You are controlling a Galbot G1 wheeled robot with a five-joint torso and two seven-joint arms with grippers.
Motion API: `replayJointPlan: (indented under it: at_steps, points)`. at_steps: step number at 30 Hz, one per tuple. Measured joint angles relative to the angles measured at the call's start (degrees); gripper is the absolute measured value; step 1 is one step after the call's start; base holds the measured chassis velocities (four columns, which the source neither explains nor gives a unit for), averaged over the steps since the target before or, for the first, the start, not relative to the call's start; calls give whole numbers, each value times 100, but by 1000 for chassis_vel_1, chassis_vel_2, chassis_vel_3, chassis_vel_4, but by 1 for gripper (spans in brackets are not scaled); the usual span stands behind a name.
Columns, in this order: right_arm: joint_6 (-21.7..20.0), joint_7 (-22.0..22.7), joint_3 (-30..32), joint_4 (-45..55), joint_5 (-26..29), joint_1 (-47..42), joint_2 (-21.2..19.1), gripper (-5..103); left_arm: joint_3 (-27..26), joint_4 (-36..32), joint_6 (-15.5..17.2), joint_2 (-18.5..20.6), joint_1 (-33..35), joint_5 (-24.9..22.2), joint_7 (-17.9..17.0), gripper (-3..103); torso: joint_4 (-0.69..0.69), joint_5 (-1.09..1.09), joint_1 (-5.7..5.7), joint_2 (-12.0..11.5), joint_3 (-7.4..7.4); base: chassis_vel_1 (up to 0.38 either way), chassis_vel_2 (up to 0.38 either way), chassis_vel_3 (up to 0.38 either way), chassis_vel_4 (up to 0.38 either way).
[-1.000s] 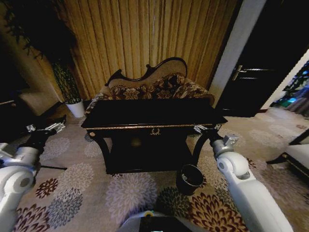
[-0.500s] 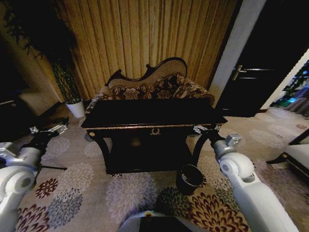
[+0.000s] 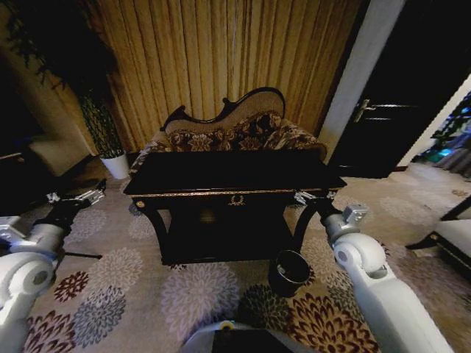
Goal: Move to the front of the table and place the trash on the table into the trash bin.
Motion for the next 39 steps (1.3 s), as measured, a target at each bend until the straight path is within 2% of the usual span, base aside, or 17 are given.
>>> replayJointPlan:
  at_steps: [15, 39]
  points:
    - [19, 0, 81, 68, -9, -71, -9, 100, -73, -33, -20, -20, 108, -1, 14, 100, 0, -1, 0, 0, 0, 0, 0, 0, 0]
    - [32, 4, 133, 55, -9, -108, -25, 100, -36, -25, -37, -53, 123, 7, 32, 100, 0, 0, 0, 0, 0, 70, -75, -72, 79]
